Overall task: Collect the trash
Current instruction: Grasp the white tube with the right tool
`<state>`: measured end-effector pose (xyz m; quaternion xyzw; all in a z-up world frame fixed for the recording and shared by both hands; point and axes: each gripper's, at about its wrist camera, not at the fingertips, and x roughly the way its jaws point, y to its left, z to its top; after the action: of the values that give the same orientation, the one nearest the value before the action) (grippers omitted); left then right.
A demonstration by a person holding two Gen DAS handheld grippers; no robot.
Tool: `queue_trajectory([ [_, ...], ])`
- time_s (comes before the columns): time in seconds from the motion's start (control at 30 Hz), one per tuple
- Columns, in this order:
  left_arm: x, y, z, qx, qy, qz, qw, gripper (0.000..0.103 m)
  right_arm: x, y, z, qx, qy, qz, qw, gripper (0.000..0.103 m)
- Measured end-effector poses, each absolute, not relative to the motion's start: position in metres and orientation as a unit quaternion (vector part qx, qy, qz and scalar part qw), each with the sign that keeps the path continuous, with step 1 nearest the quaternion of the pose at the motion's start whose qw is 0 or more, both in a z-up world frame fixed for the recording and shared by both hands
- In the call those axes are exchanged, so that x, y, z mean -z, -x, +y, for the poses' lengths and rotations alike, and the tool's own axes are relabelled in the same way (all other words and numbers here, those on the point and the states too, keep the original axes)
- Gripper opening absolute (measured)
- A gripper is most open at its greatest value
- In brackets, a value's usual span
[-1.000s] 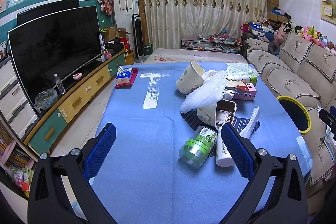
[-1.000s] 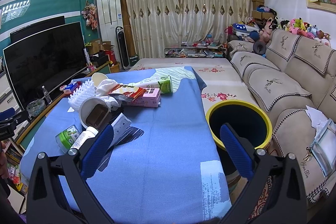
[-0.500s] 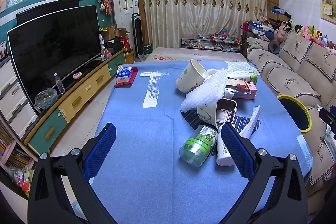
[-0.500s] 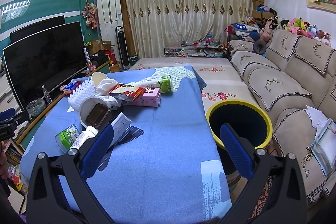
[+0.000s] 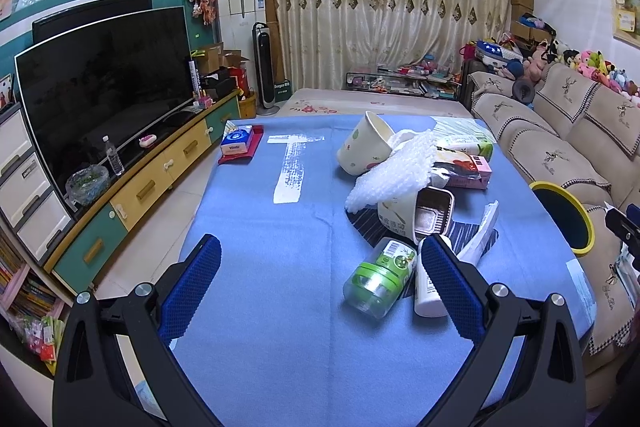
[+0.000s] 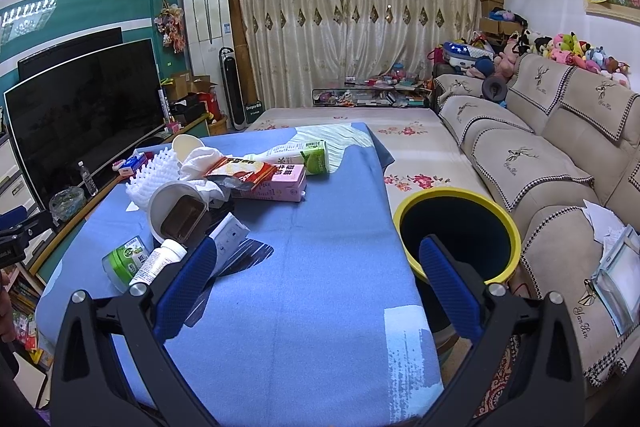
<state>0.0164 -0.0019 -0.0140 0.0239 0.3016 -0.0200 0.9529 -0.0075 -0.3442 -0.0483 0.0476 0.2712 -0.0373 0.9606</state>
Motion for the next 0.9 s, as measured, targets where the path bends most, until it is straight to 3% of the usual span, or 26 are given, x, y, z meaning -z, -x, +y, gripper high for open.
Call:
queue_trajectory([
  [0.43, 0.027, -0.034, 0.014, 0.01, -0.016, 0.315, 0.949, 0.099, 0.075, -0.053, -0.303, -0.019, -0.045, 0.311, 0.949, 0.096],
  [0.6, 0.034, -0.042, 0.017, 0.009, -0.017, 0.321, 0.947, 0.099, 0.096, -0.085, -0.275, -0.03, -0.048, 0.342, 0.938, 0.073],
  [0.77, 0.042, -0.052, 0.02, 0.006, -0.019, 0.328, 0.944, 0.099, 0.123, -0.107, -0.263, -0.023, -0.059, 0.379, 0.923, 0.063],
  [0.9, 0.05, -0.06, 0.024, 0.007, -0.018, 0.335, 0.942, 0.099, 0.135, -0.12, -0.258, -0.02, -0.071, 0.397, 0.915, 0.062],
])
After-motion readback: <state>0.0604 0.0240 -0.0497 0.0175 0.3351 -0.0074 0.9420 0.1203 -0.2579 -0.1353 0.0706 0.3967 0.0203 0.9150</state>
